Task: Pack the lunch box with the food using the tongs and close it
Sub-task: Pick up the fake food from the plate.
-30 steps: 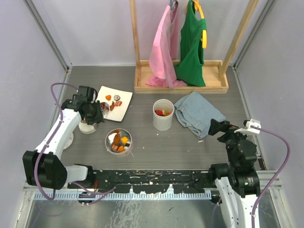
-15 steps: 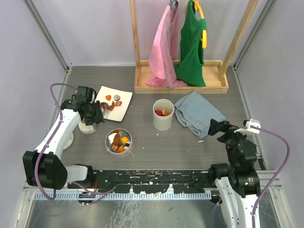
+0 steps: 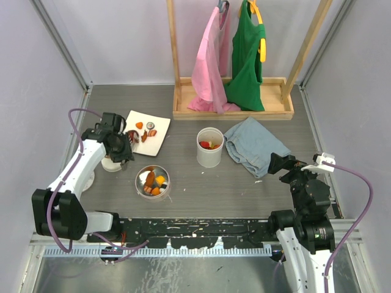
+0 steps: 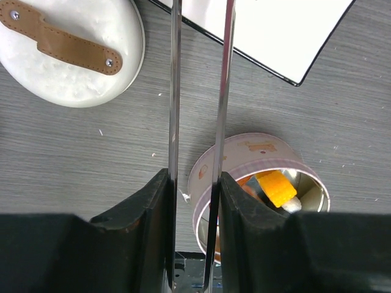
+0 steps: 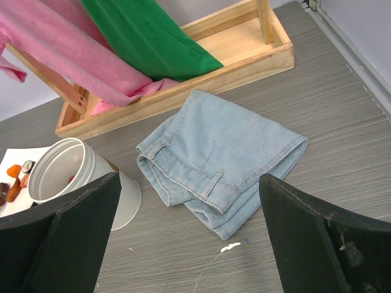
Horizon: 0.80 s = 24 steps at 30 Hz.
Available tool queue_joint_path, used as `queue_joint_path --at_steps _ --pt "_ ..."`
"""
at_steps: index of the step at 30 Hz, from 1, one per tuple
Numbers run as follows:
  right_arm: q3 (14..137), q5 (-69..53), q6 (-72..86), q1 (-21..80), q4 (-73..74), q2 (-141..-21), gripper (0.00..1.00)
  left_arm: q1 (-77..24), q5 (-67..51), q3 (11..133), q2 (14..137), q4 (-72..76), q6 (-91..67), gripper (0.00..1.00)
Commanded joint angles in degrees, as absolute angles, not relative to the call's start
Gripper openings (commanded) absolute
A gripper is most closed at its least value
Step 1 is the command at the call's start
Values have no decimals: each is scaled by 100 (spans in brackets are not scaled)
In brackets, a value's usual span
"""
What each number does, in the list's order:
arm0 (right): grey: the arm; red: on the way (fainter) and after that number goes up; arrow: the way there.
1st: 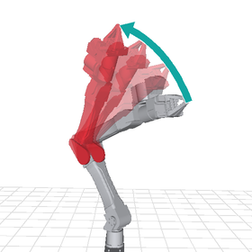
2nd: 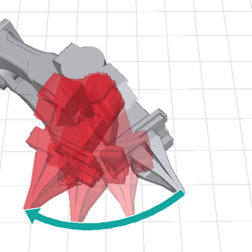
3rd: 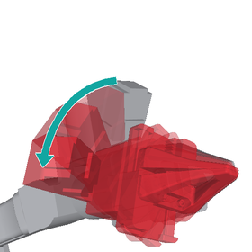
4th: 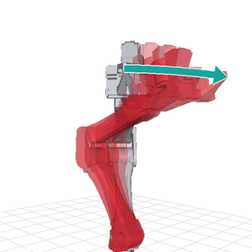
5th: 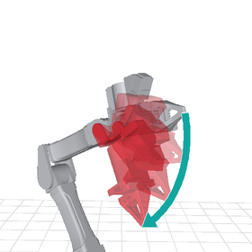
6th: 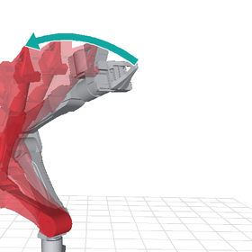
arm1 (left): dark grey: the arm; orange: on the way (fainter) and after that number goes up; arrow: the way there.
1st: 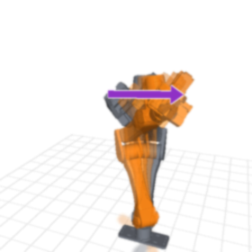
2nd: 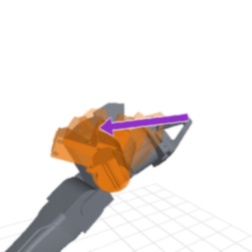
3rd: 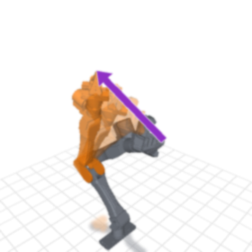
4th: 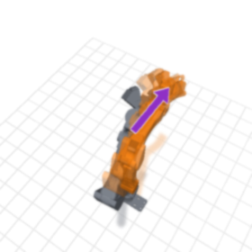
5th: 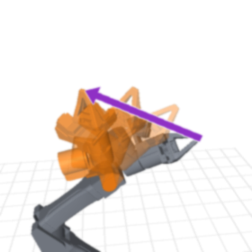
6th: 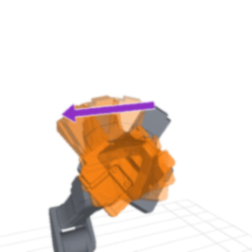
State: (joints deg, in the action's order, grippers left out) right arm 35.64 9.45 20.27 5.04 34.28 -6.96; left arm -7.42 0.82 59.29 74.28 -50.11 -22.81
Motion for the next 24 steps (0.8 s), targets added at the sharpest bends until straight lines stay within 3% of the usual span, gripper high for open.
queue_joint_path --at_steps 1,5,15,24 --pt "3586 1063 2034 532 3129 -633 100 -707 153 5894 7316 -4851 -2101 36" --pt "3586 1071 2040 541 3129 -634 100 -703 100 5976 7323 -4906 -2033 38" --pt "3577 1084 2047 542 3129 -602 100 -703 32 6092 6862 -5072 -2029 26" --pt "3580 1089 2048 545 3135 -604 100 -703 -8 6292 6139 -5834 -1873 25"
